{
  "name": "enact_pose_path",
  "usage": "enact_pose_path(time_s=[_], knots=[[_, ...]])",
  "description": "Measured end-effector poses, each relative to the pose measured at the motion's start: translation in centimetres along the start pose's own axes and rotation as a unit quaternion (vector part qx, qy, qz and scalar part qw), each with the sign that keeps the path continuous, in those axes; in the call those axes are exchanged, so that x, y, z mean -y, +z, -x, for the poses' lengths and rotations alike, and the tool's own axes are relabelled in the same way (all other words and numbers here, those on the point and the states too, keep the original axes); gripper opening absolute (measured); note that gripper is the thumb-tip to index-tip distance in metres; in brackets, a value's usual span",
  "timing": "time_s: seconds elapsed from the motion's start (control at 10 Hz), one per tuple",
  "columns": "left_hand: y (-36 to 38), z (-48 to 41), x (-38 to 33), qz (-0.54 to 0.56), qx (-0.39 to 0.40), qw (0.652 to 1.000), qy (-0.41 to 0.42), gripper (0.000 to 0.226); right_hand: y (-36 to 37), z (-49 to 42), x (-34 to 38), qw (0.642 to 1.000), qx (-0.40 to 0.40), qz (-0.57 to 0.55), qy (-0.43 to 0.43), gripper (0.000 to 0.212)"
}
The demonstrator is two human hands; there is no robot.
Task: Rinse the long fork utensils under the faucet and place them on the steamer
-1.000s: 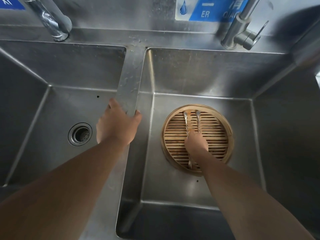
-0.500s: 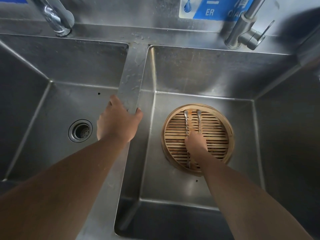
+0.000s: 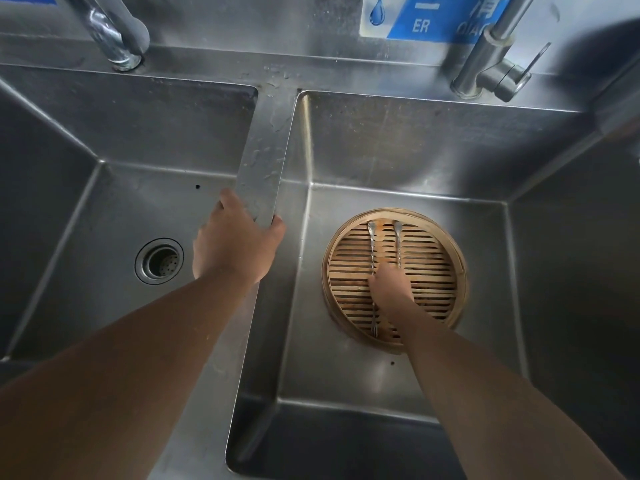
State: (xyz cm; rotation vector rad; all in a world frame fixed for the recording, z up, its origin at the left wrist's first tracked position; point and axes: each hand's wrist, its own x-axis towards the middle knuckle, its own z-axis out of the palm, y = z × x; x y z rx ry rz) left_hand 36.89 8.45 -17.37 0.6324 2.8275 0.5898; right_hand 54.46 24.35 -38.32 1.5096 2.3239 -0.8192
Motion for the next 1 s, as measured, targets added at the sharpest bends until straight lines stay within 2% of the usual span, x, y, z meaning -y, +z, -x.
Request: enact_pose_path(time_s=[0.2, 0.6, 0.7, 1.0], knots=[[0.0, 0.0, 0.0, -0.004, 0.002, 1.0, -0.001, 0.052, 0.1, 0.2, 0.0, 1.0, 0.007, 0.023, -0.016, 0.02], [0.2, -0.2, 0.1, -0.005, -0.001, 1.0, 0.004, 0.05, -0.3, 0.8, 0.2, 0.999, -0.013, -0.033, -0.01, 0.014], [0.2, -0.2, 0.2, -0.002, -0.004, 1.0, 0.004, 0.05, -0.7, 1.2, 0.4, 0.999, 0.004, -0.04, -0.008, 0.015], [0.3, -0.2, 0.1, -0.009, -0.001, 1.0, 0.009, 0.056, -4.5, 5.4, 2.1, 0.996, -0.006, -0.087, -0.018, 0.01]])
